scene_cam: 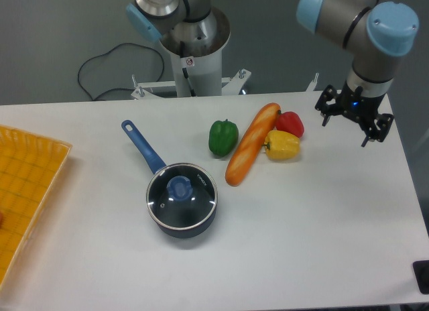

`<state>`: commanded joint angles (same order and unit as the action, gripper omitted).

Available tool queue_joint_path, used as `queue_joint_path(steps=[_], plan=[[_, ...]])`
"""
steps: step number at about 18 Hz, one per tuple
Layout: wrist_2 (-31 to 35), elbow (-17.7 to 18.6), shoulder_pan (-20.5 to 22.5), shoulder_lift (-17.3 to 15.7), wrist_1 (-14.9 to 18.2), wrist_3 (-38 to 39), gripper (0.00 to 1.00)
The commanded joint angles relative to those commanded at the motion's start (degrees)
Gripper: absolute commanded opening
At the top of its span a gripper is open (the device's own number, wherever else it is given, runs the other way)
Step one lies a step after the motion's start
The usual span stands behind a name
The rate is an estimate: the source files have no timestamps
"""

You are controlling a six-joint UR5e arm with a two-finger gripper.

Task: Open the lid
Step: 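Move the open gripper from its start pose toward the peppers and bread, then swing the gripper over to the saucepan and above the lid knob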

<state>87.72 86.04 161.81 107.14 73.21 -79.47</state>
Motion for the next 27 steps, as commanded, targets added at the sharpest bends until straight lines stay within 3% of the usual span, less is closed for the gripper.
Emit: queue_joint_path(steps=[4, 5, 7, 8, 15, 18, 20, 27], plan=[[0.17, 1.66, -1.14, -1.57, -0.17, 1.5, 1.0], [-0.17, 3.67, -1.4, -2.97, -1.13, 3.51, 1.0], [-0.27, 7.02, -1.76, -3.86, -7.18, 8.26, 1.0], [0.0, 7.99, -2.45, -4.48, -7.55, 9.06, 1.0], [0.0, 9.75, -6.15, -6.85, -3.96, 9.42, 1.0], [-0.09, 10.46, -9.13, -6.86, -4.13, 17.56, 1.0], [-0.09, 10.9, -11.07, -6.68, -4.39, 19.0, 1.0], [-0.18, 10.46, -17.31, -5.01, -5.01, 8.82, 1.0]])
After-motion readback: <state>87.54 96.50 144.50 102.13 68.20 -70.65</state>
